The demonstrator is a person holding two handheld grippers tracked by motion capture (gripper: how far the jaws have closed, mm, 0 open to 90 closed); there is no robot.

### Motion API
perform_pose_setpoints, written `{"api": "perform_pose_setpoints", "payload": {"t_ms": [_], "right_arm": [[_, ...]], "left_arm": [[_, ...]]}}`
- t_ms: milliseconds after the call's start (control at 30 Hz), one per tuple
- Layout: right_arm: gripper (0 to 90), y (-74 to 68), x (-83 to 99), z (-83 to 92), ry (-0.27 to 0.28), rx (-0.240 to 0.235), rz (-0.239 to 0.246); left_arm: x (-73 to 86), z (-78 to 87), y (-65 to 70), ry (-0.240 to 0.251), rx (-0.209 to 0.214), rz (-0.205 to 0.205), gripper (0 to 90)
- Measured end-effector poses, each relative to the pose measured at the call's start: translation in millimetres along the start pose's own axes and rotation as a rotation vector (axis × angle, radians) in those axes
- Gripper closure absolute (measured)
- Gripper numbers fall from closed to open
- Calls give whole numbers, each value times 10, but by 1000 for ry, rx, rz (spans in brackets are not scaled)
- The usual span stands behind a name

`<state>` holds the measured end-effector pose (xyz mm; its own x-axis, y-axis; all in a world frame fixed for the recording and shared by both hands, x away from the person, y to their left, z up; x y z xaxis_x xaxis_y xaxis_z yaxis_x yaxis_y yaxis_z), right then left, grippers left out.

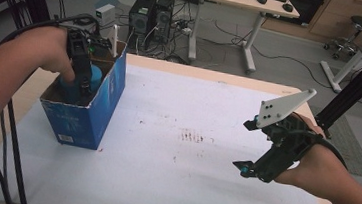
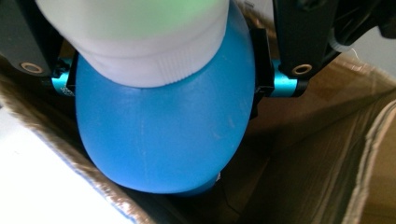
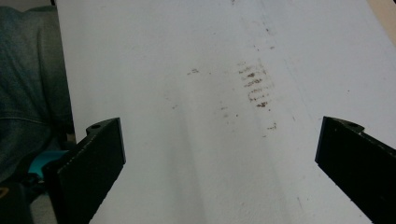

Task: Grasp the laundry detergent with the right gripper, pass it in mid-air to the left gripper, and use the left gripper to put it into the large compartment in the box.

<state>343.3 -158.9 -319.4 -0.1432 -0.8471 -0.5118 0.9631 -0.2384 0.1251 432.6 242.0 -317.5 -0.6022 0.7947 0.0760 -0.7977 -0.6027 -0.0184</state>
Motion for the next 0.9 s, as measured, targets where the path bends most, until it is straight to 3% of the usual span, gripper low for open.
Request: {"api": "perform_pose_setpoints", "payload": {"t_ms": [267, 567, 900], "right_arm": [[6, -3, 1, -33, -2, -6, -1], [6, 5, 13, -69, -2, -11, -8], [6, 16, 21, -75, 1, -13, -14]], "left_arm": [[-6, -138, -7, 6, 26, -54, 375], [-20, -133, -53, 19, 59, -35, 364], [-20, -22, -35, 18, 76, -25, 264]]}}
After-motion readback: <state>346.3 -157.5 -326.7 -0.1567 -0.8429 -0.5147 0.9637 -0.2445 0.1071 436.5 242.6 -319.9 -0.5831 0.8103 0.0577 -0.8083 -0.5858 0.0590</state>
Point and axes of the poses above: each handheld gripper's, and its own axes: z roughly backward along the jaws, x roughly out of its underside, y roughly to its right, the point moved 4 cm from there along -z, roughly forward along the jaws, and after that the axes turned 4 degrees about -y, right-handed, at the moved point
